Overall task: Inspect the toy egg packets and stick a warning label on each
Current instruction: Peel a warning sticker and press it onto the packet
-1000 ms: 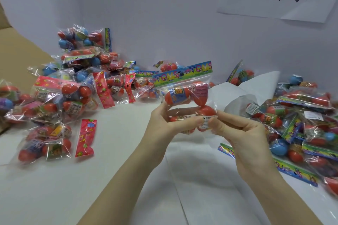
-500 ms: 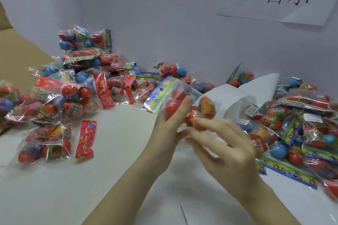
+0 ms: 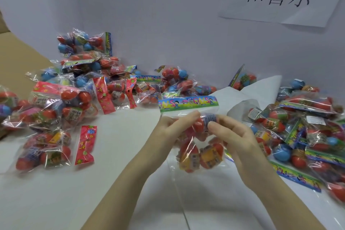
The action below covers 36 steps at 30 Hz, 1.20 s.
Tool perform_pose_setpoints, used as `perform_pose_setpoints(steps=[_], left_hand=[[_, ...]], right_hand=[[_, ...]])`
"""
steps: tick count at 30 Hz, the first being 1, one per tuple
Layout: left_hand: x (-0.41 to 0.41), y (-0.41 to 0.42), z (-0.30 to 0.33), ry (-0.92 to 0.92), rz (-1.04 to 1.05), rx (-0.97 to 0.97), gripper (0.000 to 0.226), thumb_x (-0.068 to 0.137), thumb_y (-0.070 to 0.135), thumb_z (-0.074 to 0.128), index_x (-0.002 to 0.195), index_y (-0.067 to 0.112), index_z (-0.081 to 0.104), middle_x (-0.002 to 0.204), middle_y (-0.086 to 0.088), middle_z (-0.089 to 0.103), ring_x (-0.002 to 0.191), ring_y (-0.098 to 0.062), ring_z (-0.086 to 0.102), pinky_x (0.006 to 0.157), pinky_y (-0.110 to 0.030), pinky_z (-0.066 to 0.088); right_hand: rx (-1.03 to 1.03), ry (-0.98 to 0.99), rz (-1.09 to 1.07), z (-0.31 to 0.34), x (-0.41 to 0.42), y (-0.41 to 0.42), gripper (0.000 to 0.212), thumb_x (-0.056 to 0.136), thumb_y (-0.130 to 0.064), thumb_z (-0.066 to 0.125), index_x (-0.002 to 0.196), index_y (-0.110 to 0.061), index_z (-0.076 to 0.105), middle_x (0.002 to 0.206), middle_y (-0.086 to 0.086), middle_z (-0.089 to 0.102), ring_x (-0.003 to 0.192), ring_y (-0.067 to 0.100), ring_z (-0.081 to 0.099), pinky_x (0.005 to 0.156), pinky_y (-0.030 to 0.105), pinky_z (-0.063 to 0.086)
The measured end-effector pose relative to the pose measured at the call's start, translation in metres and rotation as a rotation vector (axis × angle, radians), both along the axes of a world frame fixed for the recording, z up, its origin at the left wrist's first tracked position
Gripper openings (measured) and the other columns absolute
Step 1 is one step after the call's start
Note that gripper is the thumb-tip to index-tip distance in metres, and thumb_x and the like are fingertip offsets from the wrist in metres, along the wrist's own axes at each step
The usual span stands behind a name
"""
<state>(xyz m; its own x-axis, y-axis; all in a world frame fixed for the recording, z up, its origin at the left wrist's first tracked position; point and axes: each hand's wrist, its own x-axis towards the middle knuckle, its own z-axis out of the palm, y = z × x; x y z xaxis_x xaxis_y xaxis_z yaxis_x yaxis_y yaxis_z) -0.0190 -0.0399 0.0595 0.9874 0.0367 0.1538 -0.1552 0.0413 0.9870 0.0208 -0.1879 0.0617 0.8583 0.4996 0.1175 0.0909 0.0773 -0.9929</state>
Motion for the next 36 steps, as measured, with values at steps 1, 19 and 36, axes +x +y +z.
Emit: perform_pose_setpoints(steps=[1,19,36], left_hand=[[0.000,0.000,-0.001,-0.017,0.022,0.015,0.033,0.074,0.035,0.056,0.069,0.007,0.072,0.062,-0.002,0.069,0.052,-0.009,0.061,0.051,-0.016,0.046],[0.000,0.000,-0.003,-0.124,0.239,0.103,0.023,0.062,0.040,0.080,0.055,0.021,0.070,0.054,0.008,0.064,0.052,-0.004,0.055,0.050,-0.015,0.044],[0.009,-0.007,-0.006,-0.066,0.492,-0.100,0.042,0.076,0.062,0.053,0.073,0.024,0.070,0.077,0.015,0.072,0.055,-0.006,0.061,0.050,-0.012,0.043]], right_hand=[[-0.010,0.026,0.024,0.000,0.000,0.000,0.029,0.069,-0.032,0.062,0.092,-0.016,0.071,0.084,0.004,0.070,0.077,0.013,0.064,0.067,0.020,0.050],[-0.073,0.124,-0.021,0.009,0.009,-0.017,0.024,0.047,-0.025,0.072,0.067,-0.013,0.076,0.072,0.010,0.073,0.059,0.017,0.066,0.049,0.023,0.051],[0.587,0.142,-0.561,0.024,0.035,-0.050,0.020,0.081,-0.029,0.059,0.093,-0.014,0.065,0.081,-0.004,0.070,0.073,0.006,0.066,0.069,0.020,0.054]])
